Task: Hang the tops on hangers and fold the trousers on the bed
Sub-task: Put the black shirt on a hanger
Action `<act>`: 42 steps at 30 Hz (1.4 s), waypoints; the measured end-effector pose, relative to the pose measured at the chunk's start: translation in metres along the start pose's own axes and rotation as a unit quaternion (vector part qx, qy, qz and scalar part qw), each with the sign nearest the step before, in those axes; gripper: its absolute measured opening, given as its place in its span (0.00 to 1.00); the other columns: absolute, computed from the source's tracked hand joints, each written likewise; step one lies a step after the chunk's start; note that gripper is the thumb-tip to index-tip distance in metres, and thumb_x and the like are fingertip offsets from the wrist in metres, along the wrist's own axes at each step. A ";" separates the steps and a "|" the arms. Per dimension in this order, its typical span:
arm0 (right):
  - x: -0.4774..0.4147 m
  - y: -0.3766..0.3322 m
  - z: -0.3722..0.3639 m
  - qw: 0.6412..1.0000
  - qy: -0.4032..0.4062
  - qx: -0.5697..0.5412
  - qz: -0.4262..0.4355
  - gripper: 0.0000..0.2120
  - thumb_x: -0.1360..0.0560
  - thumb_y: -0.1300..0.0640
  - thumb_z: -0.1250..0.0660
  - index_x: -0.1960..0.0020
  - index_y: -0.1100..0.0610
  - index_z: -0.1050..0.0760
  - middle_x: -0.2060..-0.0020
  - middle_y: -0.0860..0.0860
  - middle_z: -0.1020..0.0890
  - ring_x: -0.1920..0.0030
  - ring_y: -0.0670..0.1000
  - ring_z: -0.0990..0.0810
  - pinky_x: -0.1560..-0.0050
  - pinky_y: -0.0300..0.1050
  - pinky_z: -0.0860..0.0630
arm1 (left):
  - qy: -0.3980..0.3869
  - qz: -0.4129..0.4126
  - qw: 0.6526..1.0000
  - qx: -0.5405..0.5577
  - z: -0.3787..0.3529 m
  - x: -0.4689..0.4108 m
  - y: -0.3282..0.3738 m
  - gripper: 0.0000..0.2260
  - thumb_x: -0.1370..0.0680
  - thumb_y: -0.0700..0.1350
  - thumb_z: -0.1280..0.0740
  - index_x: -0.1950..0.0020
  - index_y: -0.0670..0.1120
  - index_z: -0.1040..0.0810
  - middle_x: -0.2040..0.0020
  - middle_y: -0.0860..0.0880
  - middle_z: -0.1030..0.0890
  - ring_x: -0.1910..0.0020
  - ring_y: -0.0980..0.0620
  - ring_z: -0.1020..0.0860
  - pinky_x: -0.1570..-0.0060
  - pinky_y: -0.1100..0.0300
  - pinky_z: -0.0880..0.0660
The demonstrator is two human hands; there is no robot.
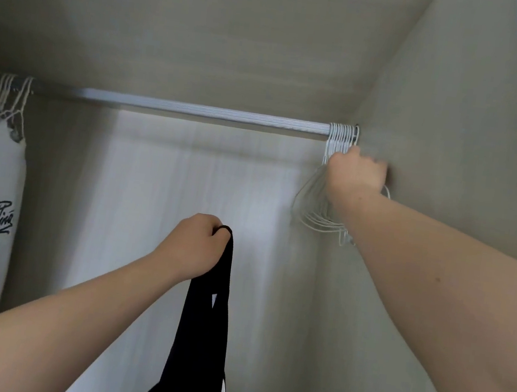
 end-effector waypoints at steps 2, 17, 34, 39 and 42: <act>-0.006 -0.001 -0.002 1.000 0.002 -0.002 0.006 0.19 0.22 0.64 0.41 0.32 0.57 0.26 0.36 0.58 0.26 0.37 0.63 0.23 0.41 0.52 0.30 | -0.001 0.001 1.000 -0.003 -0.001 -0.004 -0.003 0.11 0.19 0.43 0.43 0.62 0.44 0.34 0.66 0.47 0.32 0.68 0.50 0.34 0.68 0.58 0.38; -0.018 0.006 0.006 1.000 0.001 0.001 0.014 0.18 0.21 0.65 0.41 0.32 0.59 0.26 0.35 0.60 0.25 0.34 0.64 0.25 0.39 0.54 0.28 | 0.000 -0.016 1.000 -0.002 0.004 0.003 -0.007 0.11 0.19 0.43 0.42 0.62 0.43 0.33 0.67 0.46 0.32 0.68 0.50 0.35 0.68 0.58 0.37; -0.001 -0.009 0.024 0.992 0.011 0.064 0.104 0.18 0.23 0.72 0.41 0.37 0.62 0.23 0.41 0.60 0.20 0.40 0.63 0.19 0.54 0.51 0.27 | -0.022 0.014 1.000 0.003 0.024 0.046 -0.019 0.12 0.19 0.43 0.42 0.61 0.43 0.33 0.67 0.47 0.31 0.68 0.51 0.34 0.68 0.59 0.37; -0.007 -0.005 0.036 0.992 0.033 0.072 0.097 0.17 0.21 0.70 0.42 0.36 0.62 0.23 0.40 0.60 0.21 0.39 0.64 0.22 0.51 0.51 0.27 | -0.020 0.025 0.999 0.001 0.026 0.050 -0.022 0.12 0.19 0.43 0.42 0.62 0.43 0.33 0.68 0.47 0.31 0.69 0.51 0.34 0.72 0.62 0.38; -0.009 0.000 0.040 0.996 0.032 0.036 0.073 0.17 0.20 0.69 0.43 0.34 0.64 0.24 0.38 0.63 0.23 0.36 0.66 0.24 0.45 0.56 0.24 | -0.017 0.031 0.999 0.001 0.027 0.052 -0.022 0.12 0.19 0.43 0.42 0.62 0.43 0.33 0.68 0.48 0.32 0.70 0.51 0.34 0.74 0.64 0.39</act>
Point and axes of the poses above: each hand's wrist, its own x-axis away from the middle knuckle, its own z-axis out of the back of the hand, y = z × x, the point moved 9 cm from there along -x, towards the middle knuckle
